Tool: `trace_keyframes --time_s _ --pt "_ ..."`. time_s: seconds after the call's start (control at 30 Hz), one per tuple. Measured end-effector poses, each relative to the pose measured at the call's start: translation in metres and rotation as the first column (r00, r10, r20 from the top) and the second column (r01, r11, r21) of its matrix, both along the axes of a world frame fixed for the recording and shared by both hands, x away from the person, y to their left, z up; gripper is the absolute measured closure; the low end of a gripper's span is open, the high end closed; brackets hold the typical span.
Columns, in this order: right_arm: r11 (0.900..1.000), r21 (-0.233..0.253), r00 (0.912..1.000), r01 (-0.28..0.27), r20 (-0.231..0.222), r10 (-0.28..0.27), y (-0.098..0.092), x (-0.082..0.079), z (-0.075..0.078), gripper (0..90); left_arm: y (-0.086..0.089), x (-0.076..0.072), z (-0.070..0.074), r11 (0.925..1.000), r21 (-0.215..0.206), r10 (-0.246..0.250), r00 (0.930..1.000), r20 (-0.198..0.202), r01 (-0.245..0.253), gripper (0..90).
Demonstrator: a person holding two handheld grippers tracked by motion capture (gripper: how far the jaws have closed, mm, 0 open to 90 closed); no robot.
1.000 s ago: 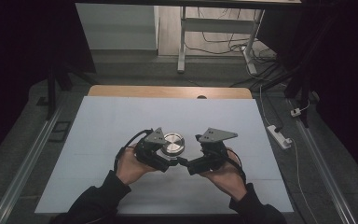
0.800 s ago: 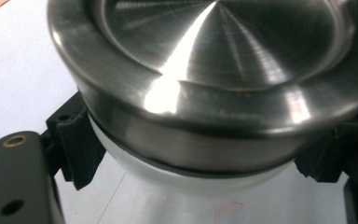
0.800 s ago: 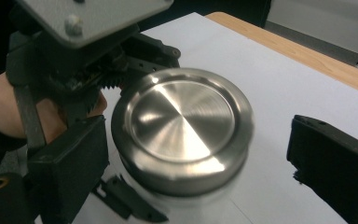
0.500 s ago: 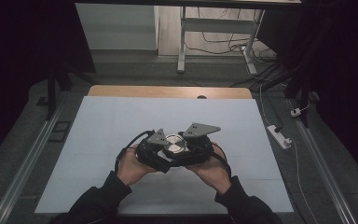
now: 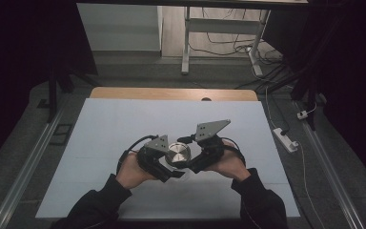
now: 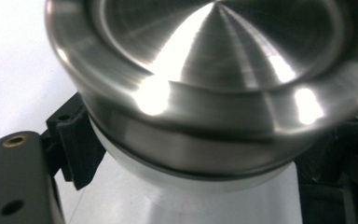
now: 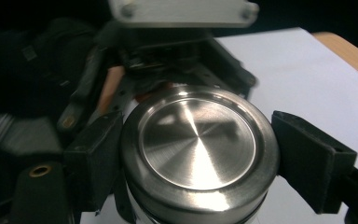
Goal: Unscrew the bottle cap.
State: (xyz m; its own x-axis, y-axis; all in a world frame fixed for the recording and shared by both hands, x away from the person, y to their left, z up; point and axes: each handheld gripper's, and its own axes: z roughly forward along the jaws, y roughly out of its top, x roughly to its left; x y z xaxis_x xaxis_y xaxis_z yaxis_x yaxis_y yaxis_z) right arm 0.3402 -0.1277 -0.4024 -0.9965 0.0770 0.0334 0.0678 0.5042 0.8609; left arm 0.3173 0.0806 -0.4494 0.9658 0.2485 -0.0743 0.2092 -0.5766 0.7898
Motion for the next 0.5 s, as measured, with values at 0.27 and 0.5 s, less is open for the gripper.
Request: trace_keyframes --time_s 0.27,0.5 --pt "0.987 0.004 0.9866 0.162 0.017 -0.162 0.003 -0.009 0.009 11.3 0.002 0.001 0.003 0.9962 0.023 0.083 0.9962 0.025 -0.084 15.9" --pt "0.935 -0.016 0.9329 0.355 0.068 -0.354 0.021 -0.03 0.015 12.2 0.005 0.003 0.003 0.9841 0.028 0.175 0.9841 0.031 -0.175 15.9"
